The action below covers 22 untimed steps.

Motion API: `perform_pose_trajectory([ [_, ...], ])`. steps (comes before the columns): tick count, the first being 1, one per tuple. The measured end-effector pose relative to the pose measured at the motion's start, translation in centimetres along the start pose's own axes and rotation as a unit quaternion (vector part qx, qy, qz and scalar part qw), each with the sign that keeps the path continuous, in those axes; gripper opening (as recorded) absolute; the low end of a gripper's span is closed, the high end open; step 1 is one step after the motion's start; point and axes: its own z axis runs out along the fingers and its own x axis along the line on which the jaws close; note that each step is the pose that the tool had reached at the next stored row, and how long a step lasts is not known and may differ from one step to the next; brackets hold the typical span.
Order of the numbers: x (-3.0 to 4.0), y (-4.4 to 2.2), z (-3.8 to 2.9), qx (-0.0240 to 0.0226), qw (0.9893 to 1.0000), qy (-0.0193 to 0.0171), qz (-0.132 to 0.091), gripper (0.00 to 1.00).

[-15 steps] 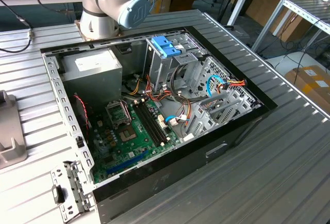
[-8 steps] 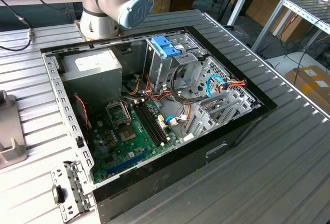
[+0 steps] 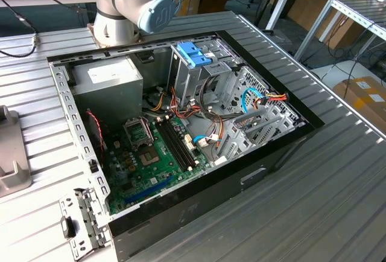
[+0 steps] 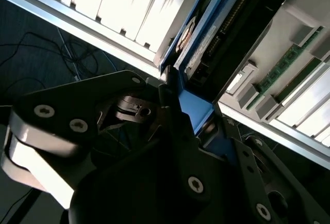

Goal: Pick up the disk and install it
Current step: 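Pick up the disk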

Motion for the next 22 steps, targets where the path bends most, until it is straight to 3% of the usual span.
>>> perform_pose_trajectory([
  [22,0.10,0.06,-2.04,0.0000,1.0000,-0.0015,0.000,0.37],
])
